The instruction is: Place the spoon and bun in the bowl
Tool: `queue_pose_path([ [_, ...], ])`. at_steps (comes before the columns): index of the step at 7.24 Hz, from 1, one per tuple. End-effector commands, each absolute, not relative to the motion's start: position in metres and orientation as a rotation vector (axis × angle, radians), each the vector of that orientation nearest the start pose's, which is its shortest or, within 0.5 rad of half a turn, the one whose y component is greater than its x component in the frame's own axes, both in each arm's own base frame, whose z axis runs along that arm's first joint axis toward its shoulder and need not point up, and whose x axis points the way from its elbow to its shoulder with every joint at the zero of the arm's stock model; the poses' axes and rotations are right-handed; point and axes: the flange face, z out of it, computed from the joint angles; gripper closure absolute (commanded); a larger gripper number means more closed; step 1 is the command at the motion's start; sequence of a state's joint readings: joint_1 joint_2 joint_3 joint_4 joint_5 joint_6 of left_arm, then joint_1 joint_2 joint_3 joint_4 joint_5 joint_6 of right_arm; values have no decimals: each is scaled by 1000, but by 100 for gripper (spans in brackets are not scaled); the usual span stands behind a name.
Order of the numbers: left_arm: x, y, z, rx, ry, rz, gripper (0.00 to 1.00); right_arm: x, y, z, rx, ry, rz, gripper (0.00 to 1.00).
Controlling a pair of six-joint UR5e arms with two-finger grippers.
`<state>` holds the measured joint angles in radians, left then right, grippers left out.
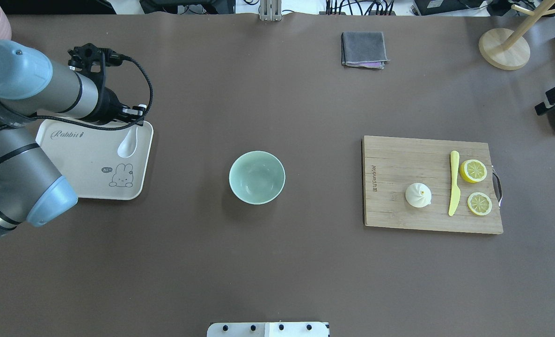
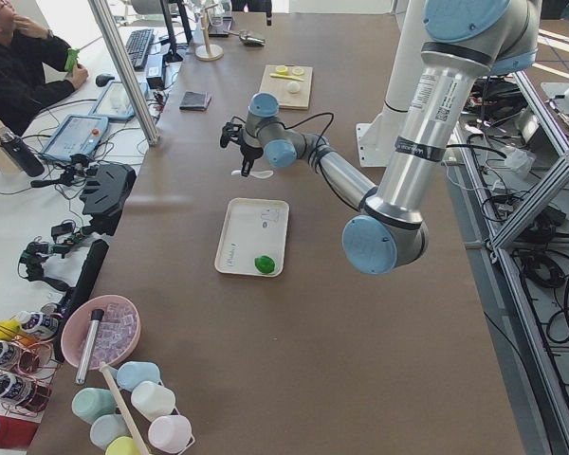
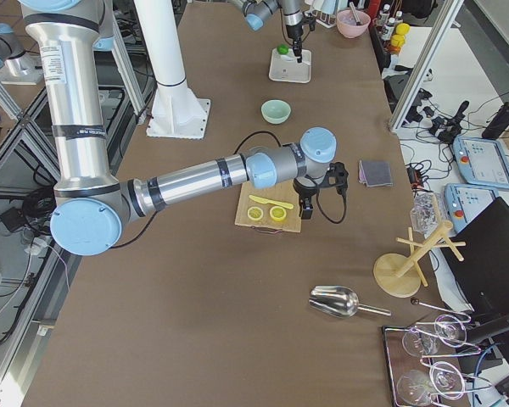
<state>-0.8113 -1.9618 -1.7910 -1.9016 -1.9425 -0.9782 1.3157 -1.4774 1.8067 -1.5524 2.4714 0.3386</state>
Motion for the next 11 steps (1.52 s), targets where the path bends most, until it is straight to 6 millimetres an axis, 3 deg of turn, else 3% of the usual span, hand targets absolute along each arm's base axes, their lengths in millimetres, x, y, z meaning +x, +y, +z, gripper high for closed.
queue_pose_path([
  [1,390,-510,243,297,1027,-87,100,-130,-515,444,22,-924,-16,0],
  [2,401,-506,225,283,1055,-105,100,-163,-508,431,30,-946,24,0],
  [4,435,-504,200,253,1088,-120,100,-249,-480,410,48,-959,104,0],
  [6,448,-494,191,229,1106,-127,100,-317,-443,396,53,-921,102,0],
  [9,482,-471,181,265,1109,-138,100,-353,-415,406,37,-887,53,1],
  [11,497,-465,184,265,1119,-144,100,-361,-411,413,57,-859,53,3],
])
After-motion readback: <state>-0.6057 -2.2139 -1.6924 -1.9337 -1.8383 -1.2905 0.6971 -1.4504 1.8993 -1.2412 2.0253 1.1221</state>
